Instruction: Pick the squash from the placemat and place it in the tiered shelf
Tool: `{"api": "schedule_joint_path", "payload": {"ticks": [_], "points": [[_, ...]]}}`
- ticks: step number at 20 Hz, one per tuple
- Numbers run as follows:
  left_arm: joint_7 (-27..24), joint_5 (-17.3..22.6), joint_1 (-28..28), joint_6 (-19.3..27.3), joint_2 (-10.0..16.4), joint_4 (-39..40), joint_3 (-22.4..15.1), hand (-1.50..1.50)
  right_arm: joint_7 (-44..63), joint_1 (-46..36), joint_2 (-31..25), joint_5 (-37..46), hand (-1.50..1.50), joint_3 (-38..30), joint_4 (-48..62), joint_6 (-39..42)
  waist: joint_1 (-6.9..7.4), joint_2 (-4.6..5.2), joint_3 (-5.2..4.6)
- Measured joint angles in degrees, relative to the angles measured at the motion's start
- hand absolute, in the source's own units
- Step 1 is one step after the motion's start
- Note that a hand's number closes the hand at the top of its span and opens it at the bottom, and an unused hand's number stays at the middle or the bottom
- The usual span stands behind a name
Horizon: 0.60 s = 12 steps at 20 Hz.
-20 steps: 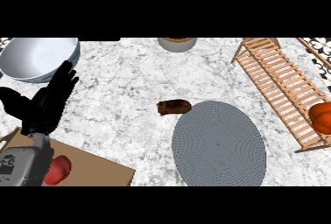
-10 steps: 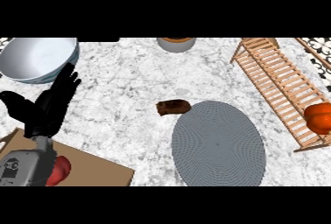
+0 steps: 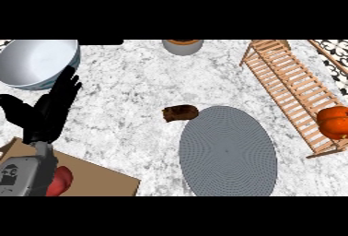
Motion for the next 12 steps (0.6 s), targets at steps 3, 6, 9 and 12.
{"api": "schedule_joint_path", "payload": {"ticks": [3,6,9,12], "points": [[0.6,0.1,-0.5,-0.1,0.1,0.1,0.3,0.00,-2.7,2.8,-4.0,-4.3,-1.50,-5.2,4.8,5.6,-0.09,-0.02,0.01],[0.4,0.2,-0.3,-0.6,0.1,0.4,0.7,0.00,-5.8,6.6,-6.1,-8.3,-1.50,-9.6,7.8,11.8,-0.22,-0.04,0.03],[0.8,0.3,0.3,-1.1,0.4,-0.6,0.9,0.00,-11.7,10.9,-7.6,-9.3,-1.50,-12.6,10.0,16.9,-0.11,-0.03,0.03],[1.0,-0.3,0.2,-0.7,-0.3,-0.9,0.5,0.00,-17.2,14.4,-8.5,-9.2,-1.50,-14.5,11.0,20.3,0.02,0.01,0.05]]}}
